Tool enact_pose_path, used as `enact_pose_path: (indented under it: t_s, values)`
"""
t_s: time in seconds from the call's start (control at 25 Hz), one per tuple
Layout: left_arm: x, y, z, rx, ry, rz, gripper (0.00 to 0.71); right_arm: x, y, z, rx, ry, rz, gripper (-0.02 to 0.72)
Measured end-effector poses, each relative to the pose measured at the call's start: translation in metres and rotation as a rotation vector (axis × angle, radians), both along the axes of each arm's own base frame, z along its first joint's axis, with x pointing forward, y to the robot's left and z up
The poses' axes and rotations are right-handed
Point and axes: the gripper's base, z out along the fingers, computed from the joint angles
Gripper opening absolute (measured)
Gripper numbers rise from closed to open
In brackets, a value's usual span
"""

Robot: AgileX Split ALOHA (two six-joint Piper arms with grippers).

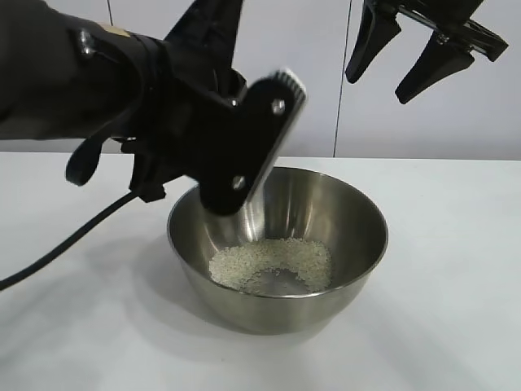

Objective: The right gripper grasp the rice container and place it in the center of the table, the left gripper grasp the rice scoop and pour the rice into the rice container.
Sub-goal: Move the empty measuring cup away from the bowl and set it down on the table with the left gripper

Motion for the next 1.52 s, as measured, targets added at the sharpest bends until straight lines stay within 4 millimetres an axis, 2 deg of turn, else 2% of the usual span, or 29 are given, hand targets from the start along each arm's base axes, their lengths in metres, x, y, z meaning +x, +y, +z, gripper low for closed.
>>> enact_pose_path:
  t_s: [0.2,0.36,0.56,0.72,0.84,1.08,1.32,1.52]
  values:
    - [0.013,0.015,0.018,-0.553,0.235,0.256,0.009,0.000,0.000,0.000,0.000,0.000,0.000,0.452]
    - [0.026,0.043,0.034,-0.972,0.406,0.425,0.009,0.000,0.000,0.000,0.001,0.000,0.000,0.452]
    - [0.043,0.084,0.050,-1.352,0.557,0.559,0.009,0.000,0.000,0.000,0.001,0.000,0.000,0.452]
    - [0.056,0.110,0.048,-1.559,0.650,0.665,0.009,0.000,0.000,0.000,0.001,0.000,0.000,0.452]
    - [0.056,0.125,0.037,-1.615,0.612,0.688,0.009,0.000,0.000,0.000,0.001,0.000,0.000,0.452]
    - [0.031,0.145,0.000,-1.672,0.448,0.565,0.009,0.000,0.000,0.000,0.000,-0.001,0.000,0.452]
    - [0.023,0.146,-0.059,-1.536,0.506,0.639,0.009,0.000,0.000,0.000,0.000,-0.002,-0.001,0.452]
    - [0.030,0.145,-0.094,-1.482,0.496,0.666,0.009,0.000,0.000,0.000,0.001,-0.002,-0.001,0.452]
